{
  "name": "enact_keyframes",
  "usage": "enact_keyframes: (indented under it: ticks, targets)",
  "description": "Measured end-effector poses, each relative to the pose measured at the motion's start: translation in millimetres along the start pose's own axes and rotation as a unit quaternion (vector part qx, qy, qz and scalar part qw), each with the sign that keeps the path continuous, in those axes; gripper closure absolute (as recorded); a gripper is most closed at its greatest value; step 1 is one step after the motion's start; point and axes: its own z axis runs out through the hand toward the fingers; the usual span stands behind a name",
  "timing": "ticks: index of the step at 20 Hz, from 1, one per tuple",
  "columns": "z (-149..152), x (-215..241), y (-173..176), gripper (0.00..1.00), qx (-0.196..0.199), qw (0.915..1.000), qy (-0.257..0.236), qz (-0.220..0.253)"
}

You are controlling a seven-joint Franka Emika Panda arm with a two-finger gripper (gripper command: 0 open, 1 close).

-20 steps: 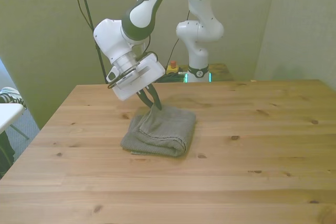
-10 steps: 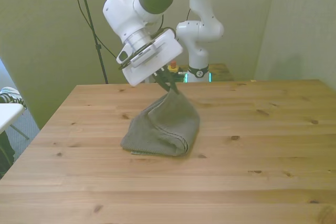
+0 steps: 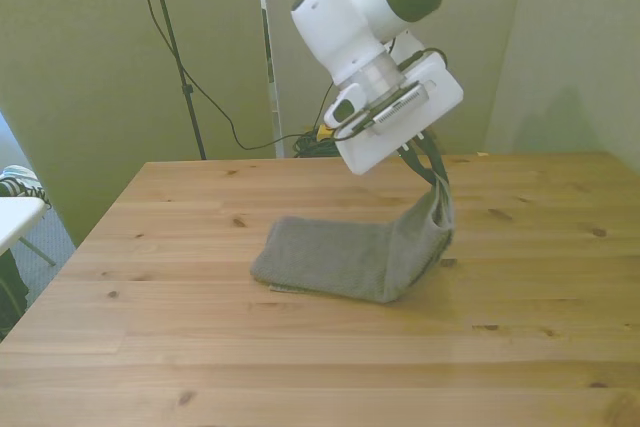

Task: Unfold the towel

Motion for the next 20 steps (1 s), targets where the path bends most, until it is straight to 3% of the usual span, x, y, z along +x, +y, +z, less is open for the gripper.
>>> enact_keyframes:
  ticks: [5, 14, 17, 20]
  targets:
    - [31, -11, 10, 0.00, -0.019, 0.9996, -0.019, 0.003]
    - [18, -34, 4, 0.00, -0.018, 0.9996, -0.018, -0.013]
    - [0, -50, 2, 0.00, -0.072, 0.9973, 0.011, -0.008]
    - [-8, -77, 4, 0.00, -0.134, 0.9896, 0.050, 0.012]
